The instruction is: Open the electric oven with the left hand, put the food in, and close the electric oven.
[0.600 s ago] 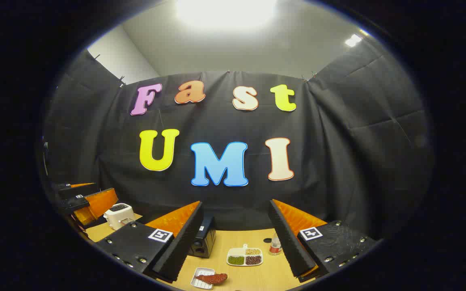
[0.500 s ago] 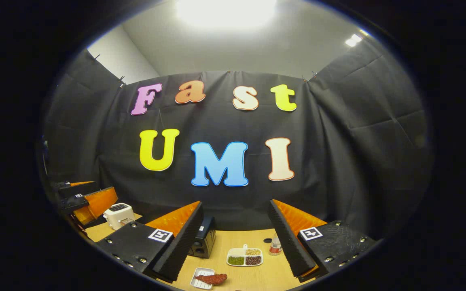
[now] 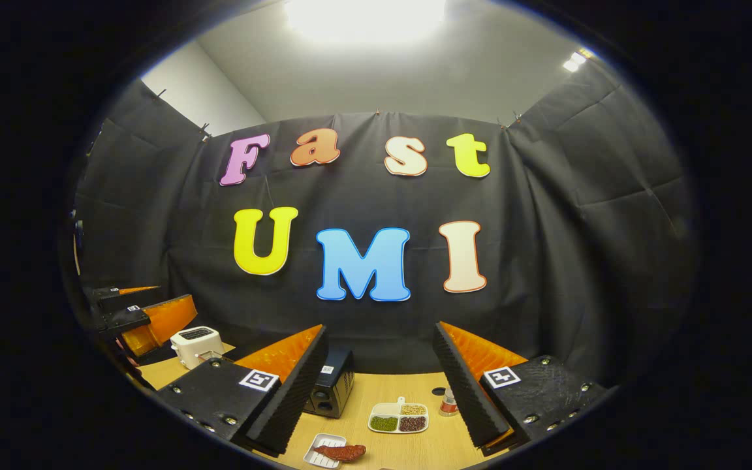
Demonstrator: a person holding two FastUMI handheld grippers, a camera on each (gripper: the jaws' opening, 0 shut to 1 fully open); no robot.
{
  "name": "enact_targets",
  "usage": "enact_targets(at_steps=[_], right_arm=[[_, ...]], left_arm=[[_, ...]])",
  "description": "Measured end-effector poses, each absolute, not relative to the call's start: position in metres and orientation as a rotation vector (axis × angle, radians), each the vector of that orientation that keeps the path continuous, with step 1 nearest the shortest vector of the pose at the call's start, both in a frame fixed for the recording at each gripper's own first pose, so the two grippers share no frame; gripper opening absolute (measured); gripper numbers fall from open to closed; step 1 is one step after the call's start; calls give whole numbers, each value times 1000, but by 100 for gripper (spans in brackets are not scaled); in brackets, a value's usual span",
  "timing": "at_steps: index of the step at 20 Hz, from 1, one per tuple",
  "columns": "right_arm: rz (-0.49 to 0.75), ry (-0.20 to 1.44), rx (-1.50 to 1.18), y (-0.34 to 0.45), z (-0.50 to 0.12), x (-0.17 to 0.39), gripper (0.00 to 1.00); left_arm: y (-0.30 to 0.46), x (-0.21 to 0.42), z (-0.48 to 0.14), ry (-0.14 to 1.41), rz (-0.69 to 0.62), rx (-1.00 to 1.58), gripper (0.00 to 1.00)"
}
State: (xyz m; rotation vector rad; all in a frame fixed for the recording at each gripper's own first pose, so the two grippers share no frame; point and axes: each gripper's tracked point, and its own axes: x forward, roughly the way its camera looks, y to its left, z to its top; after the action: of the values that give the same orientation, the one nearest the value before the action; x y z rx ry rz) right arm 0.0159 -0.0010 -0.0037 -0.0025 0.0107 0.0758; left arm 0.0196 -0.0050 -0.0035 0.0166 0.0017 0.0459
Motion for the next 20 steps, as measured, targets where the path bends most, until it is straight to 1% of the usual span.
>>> enact_targets(at_steps=[7,8,10,11,12,13,14,15,16,17,18,19,20], right_arm=[[169,60,29,9,-32,19,98],[164,62,25,7,-34,20,98],[150,77,30,13,-40,18,98],[139,79,32,15,-40,18,98],[125,87,30,16,-43,17,98],[117,94,30,17,-46,17,98],[105,99,31,17,-49,17,98],[93,99,30,16,-50,18,98],[75,107,24,14,-52,20,98],[65,114,22,12,-54,22,98],[55,117,20,11,-55,22,98],[45,118,14,9,-56,25,98],[33,123,6,7,-58,27,98]], left_arm=[[2,38,-31,38,56,48,92],[6,43,-36,44,52,45,98],[12,53,-58,86,37,40,100],[15,59,-66,103,29,33,92],[19,70,-80,125,22,23,98],[23,81,-95,151,15,15,98],[28,92,-111,176,8,12,92],[34,102,-126,206,7,4,100],[37,112,-143,239,4,-8,100],[42,120,-156,263,2,-23,98],[46,130,-169,282,0,-29,98],[52,139,-180,298,9,-22,100],[57,147,-192,312,12,-13,98]])
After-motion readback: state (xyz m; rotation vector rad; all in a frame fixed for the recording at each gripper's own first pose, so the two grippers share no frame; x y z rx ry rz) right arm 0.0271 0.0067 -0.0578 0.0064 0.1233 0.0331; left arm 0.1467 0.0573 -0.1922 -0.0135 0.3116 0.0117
